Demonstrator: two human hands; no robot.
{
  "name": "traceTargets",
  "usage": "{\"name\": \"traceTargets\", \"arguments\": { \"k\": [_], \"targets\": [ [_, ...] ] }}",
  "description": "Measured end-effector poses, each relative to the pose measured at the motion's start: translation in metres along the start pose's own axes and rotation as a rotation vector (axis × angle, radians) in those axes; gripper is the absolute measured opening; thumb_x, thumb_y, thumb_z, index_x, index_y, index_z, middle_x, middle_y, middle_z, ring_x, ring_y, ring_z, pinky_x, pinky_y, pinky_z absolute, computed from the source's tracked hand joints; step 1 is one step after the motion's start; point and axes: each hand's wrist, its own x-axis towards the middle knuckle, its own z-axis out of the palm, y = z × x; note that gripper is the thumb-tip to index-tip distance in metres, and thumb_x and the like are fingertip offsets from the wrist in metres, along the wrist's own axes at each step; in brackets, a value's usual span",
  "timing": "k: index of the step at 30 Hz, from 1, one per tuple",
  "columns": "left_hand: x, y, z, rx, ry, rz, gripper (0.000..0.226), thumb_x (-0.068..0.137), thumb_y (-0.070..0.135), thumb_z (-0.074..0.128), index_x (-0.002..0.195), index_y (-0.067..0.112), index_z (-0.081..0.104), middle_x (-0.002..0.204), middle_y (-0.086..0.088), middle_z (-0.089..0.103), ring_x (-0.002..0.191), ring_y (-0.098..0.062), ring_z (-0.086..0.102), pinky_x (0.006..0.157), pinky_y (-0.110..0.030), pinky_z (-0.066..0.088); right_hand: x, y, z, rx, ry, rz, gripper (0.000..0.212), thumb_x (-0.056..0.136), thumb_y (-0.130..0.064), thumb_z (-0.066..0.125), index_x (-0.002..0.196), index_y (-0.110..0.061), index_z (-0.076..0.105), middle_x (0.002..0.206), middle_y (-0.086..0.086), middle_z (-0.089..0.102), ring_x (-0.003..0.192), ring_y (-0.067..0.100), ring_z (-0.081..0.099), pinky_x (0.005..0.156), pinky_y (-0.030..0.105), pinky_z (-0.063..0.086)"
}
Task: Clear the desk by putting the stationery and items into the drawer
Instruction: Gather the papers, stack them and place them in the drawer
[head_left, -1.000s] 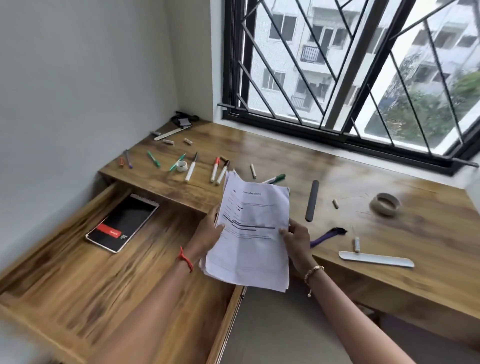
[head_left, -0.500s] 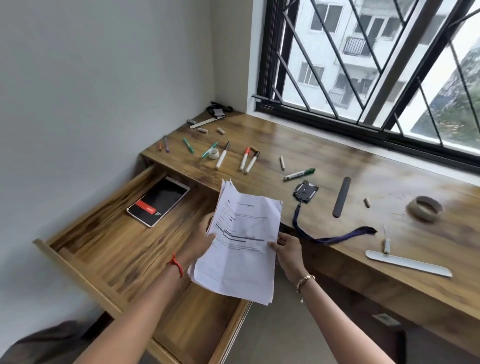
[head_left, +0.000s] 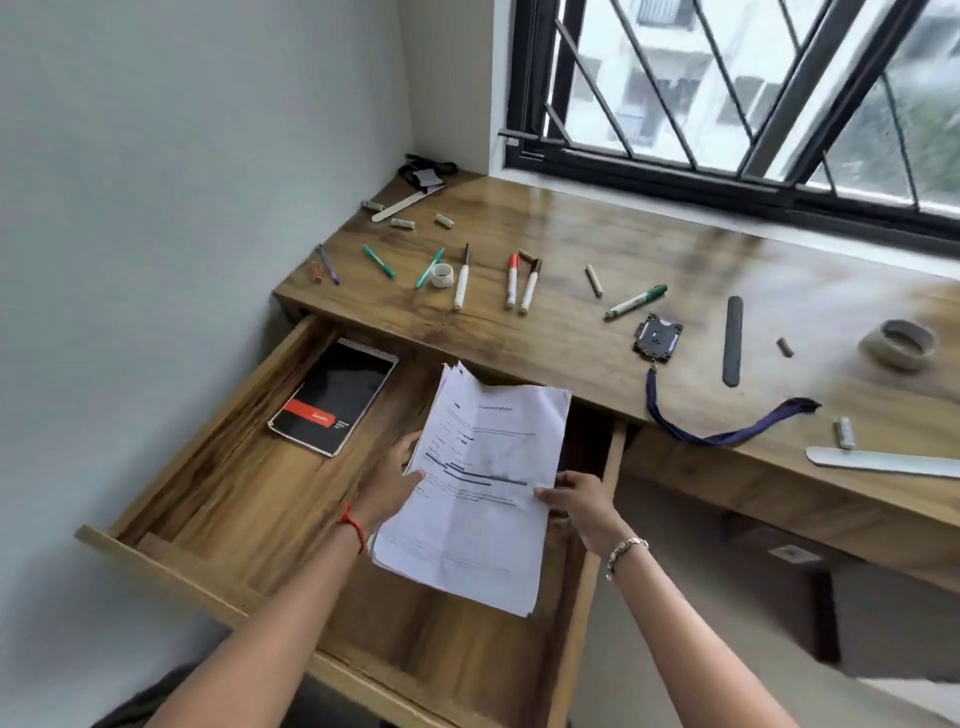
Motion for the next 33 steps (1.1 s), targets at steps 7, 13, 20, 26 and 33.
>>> {"name": "traceTargets", "arguments": {
  "k": [7,13,20,26,33],
  "targets": [
    [0.03,-0.028,-0.046,0.02,-0.204,0.084,0.048,0.089,0.003,0.051,0.133,0.019,0.043,0.134,-0.003,0.049,0.123,-0.02,0.046,0.1,-0.034,0.041,0.003,0.019,0.05,0.107,0.077,0.191,0.008,0.08,0.011,0.062,0.084,0.004,0.062,0.081,0.014,0.066,0.057,0.018,0.067,0.048,0.028,0.055],
    [0.067,-0.03,-0.064,0.159,-0.297,0.203,0.052,0.084,-0.004,0.048,0.128,0.023,0.051,0.13,0.001,0.057,0.12,-0.018,0.052,0.1,-0.033,0.044,-0.005,0.037,0.071,0.416,0.232,0.294,0.025,0.089,0.013,0.044,0.112,0.005,0.046,0.081,0.023,0.061,0.05,0.03,0.066,0.047,0.038,0.057],
    [0.102,-0.016,-0.061,0.573,-0.318,0.412,0.04,0.093,0.018,0.048,0.128,0.037,0.048,0.126,0.003,0.062,0.116,-0.026,0.057,0.092,-0.042,0.046,0.003,0.038,0.064,0.103,0.452,0.268,0.062,0.08,0.004,0.066,0.134,0.004,0.036,0.097,0.016,0.062,0.07,0.02,0.058,0.043,0.021,0.049],
    [0.13,-0.003,-0.049,0.81,-0.33,0.509,0.039,0.097,0.021,0.04,0.132,0.038,0.043,0.113,-0.006,0.067,0.103,-0.031,0.062,0.087,-0.041,0.04,0.032,0.018,0.062,-0.203,0.479,0.122,0.06,0.08,-0.009,0.071,0.133,-0.003,0.043,0.135,0.015,0.049,0.121,0.029,0.051,0.095,0.035,0.047],
    [0.156,0.007,-0.033,0.842,-0.411,0.518,0.046,0.095,0.005,0.038,0.132,0.032,0.043,0.111,-0.004,0.068,0.107,-0.023,0.059,0.102,-0.047,0.024,0.068,-0.002,0.06,-0.24,0.447,0.007,0.07,0.075,-0.004,0.074,0.135,-0.004,0.04,0.136,0.013,0.048,0.128,0.028,0.044,0.1,0.036,0.041]
  ]
}}
